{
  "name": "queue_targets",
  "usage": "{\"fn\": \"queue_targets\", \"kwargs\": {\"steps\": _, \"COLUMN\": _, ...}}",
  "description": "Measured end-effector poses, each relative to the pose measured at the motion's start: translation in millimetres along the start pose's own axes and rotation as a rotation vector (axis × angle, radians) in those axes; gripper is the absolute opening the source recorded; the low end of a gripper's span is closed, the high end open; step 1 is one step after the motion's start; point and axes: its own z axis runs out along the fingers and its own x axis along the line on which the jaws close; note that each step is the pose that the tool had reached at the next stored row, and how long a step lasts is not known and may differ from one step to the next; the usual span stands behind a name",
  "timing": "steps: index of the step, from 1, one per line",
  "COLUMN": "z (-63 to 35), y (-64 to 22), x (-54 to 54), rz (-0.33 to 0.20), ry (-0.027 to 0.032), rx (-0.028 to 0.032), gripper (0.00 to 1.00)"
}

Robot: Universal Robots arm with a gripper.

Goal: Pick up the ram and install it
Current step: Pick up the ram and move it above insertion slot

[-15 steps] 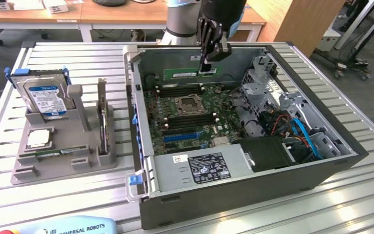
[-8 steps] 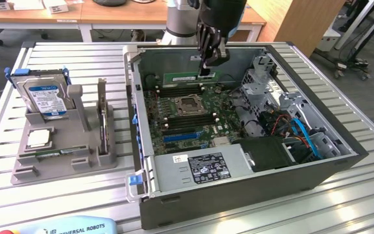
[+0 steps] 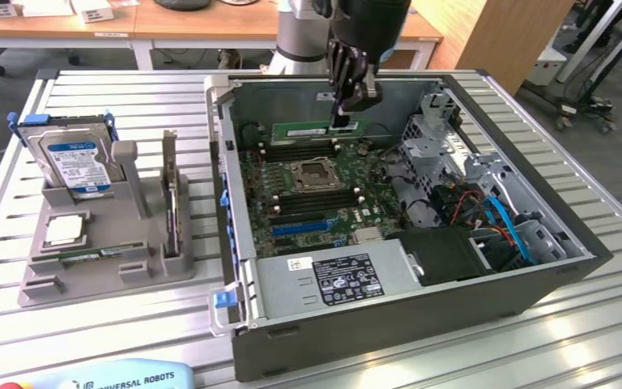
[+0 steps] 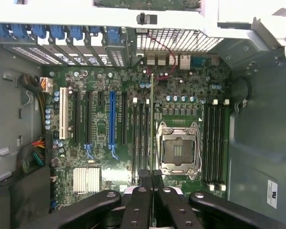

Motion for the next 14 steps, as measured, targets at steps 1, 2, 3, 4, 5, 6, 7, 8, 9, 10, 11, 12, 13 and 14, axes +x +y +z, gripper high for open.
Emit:
{"fn": "queue_targets", "kwargs": {"steps": 1, "z": 0.0, "y": -1.8, "x": 0.0, "rz": 0.0, "ry": -0.0001, "rx": 0.0, "gripper": 0.11}}
{"fn": "queue_targets", "kwargs": {"steps": 2, "z": -0.1, "y": -3.7, "x": 0.0, "rz": 0.0, "ry": 0.0001, "rx": 0.0, "gripper": 0.11}}
{"fn": "queue_targets", "kwargs": {"steps": 3, "z": -0.2, "y": -5.7, "x": 0.1, "rz": 0.0, "ry": 0.0001, "rx": 0.0, "gripper": 0.11}}
{"fn": "queue_targets", "kwargs": {"steps": 4, "z": -0.2, "y": -7.9, "x": 0.1, "rz": 0.0, "ry": 0.0, "rx": 0.0, "gripper": 0.11}}
{"fn": "queue_targets", "kwargs": {"steps": 5, "z": -0.3, "y": -10.2, "x": 0.1, "rz": 0.0, "ry": 0.0001, "rx": 0.0, "gripper": 0.11}}
{"fn": "queue_targets", "kwargs": {"steps": 6, "z": -0.4, "y": -12.3, "x": 0.2, "rz": 0.0, "ry": 0.0001, "rx": -0.0001, "gripper": 0.11}}
{"fn": "queue_targets", "kwargs": {"steps": 7, "z": -0.5, "y": -14.2, "x": 0.2, "rz": 0.0, "ry": 0.0001, "rx": 0.0, "gripper": 0.11}}
{"fn": "queue_targets", "kwargs": {"steps": 8, "z": -0.5, "y": -15.9, "x": 0.2, "rz": 0.0, "ry": 0.0001, "rx": 0.0, "gripper": 0.11}}
{"fn": "queue_targets", "kwargs": {"steps": 9, "z": -0.5, "y": -17.0, "x": 0.2, "rz": 0.0, "ry": 0.0001, "rx": 0.0, "gripper": 0.11}}
{"fn": "queue_targets", "kwargs": {"steps": 10, "z": -0.6, "y": -17.1, "x": 0.2, "rz": 0.0, "ry": 0.0001, "rx": 0.0, "gripper": 0.11}}
{"fn": "queue_targets", "kwargs": {"steps": 11, "z": -0.5, "y": -17.1, "x": 0.2, "rz": 0.0, "ry": 0.0, "rx": 0.0, "gripper": 0.11}}
{"fn": "queue_targets", "kwargs": {"steps": 12, "z": -0.6, "y": -17.2, "x": 0.2, "rz": 0.0, "ry": 0.0001, "rx": 0.0, "gripper": 0.11}}
{"fn": "queue_targets", "kwargs": {"steps": 13, "z": -0.4, "y": -17.2, "x": 0.1, "rz": 0.0, "ry": -0.0001, "rx": 0.0, "gripper": 0.11}}
{"fn": "queue_targets", "kwargs": {"steps": 14, "z": 0.4, "y": -17.2, "x": 0.1, "rz": 0.0, "ry": -0.0002, "rx": 0.0001, "gripper": 0.11}}
